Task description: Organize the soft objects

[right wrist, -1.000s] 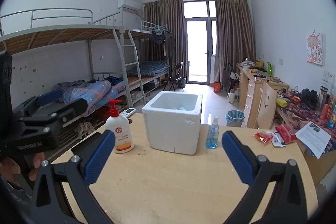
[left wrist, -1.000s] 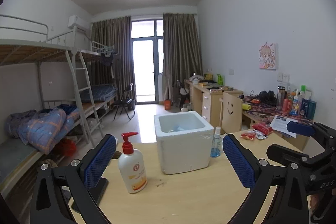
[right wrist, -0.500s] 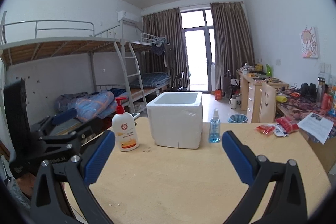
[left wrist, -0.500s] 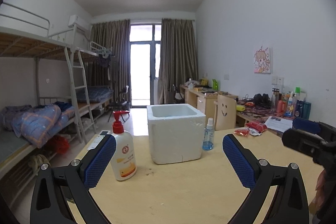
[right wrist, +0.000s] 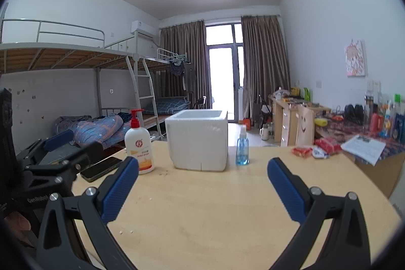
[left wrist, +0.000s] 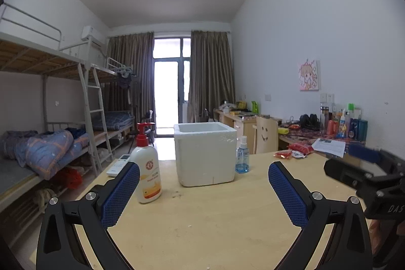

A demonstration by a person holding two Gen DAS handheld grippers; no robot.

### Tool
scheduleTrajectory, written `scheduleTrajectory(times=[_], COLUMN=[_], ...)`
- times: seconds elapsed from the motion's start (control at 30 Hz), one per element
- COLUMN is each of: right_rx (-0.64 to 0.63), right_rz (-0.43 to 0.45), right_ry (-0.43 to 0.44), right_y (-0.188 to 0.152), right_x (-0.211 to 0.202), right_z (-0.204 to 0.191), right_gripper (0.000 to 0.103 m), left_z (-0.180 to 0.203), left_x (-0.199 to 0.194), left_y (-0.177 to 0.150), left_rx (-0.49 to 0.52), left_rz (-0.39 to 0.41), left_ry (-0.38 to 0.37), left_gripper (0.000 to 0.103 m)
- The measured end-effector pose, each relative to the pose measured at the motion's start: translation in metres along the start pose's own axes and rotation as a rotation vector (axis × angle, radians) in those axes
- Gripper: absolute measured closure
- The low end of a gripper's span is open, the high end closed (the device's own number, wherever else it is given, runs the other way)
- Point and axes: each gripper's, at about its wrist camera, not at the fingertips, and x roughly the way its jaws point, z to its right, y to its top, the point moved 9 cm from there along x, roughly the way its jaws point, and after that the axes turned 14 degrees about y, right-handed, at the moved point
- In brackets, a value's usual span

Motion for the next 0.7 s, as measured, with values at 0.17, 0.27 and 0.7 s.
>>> scheduleTrajectory(times=[0.17,0.27,0.7], right_rx=[0.017,0.025,-0.033], right_rz=[-0.010,0.001,0.036], right_ry=[-0.019,-0.042,-0.177], right_y=[-0.014,-0.016,-0.024], right_x=[-0.006,-0.014,-0.053], right_z=[-0.003,-0.005,-0.023], right_gripper=[0.000,0.000,0.000], left_z=[-0.007,-0.007,-0.009], left_x=[-0.016,-0.020,-0.052], left_y=[-0.010,-0.020,-0.030], left_rx=[-0.002,0.005,0.025], left_rz=[0.021,-0.006,0.017], left_ry=[0.027,0.030,0.048], left_gripper=[0.001,0.001,0.001])
